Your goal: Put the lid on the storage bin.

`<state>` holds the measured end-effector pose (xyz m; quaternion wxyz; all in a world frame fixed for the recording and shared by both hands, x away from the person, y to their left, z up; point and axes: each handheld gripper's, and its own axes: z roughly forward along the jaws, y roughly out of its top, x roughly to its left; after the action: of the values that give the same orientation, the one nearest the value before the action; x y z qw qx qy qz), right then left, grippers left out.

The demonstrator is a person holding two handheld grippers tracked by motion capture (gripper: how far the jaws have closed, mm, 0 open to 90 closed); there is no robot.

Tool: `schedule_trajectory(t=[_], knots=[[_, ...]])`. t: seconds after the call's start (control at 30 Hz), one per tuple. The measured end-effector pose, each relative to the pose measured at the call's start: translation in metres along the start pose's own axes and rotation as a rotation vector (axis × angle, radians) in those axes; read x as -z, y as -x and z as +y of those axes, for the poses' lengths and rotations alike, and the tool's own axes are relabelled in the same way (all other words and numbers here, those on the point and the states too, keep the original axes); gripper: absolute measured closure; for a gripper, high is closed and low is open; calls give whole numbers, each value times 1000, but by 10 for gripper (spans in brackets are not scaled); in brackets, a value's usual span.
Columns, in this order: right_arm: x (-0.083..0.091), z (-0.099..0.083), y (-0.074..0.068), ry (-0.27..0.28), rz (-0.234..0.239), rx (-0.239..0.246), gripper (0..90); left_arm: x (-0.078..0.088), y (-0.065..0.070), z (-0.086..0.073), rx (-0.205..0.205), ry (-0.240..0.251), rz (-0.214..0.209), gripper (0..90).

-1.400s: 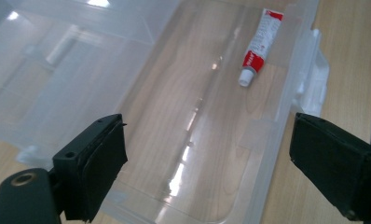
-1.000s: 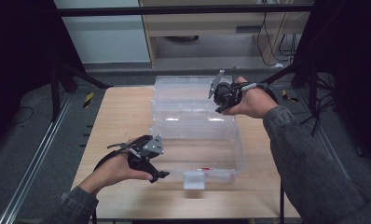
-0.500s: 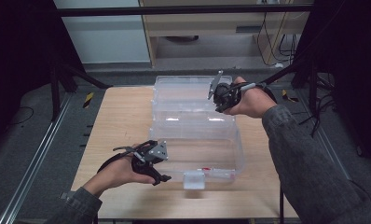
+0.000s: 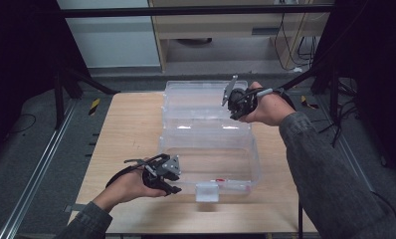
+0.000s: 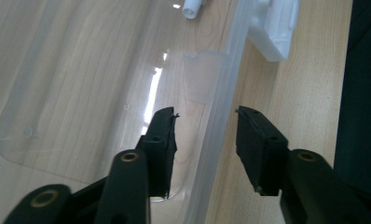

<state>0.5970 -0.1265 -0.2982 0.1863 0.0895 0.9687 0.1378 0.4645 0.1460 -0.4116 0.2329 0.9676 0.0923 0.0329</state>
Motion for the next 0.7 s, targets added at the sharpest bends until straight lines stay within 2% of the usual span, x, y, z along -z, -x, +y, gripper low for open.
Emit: schedule_trajectory(t=[0.17,0.23,0.33,0.57,0.7], knots=[[-1,1,0,-9,-7,5,802,-2,1,-1,2,2,6,713],[-1,2,0,-12,-5,11,803,-1,2,0,10,13,12,785],[-1,2,0,-17,-5,16,804,-1,3,2,3,3,27,791],[-1,3,-1,-17,1,28,818,-1,3,1,15,5,29,791],[-1,6,-3,-19,4,35,830,-2,4,0,33,22,35,790]])
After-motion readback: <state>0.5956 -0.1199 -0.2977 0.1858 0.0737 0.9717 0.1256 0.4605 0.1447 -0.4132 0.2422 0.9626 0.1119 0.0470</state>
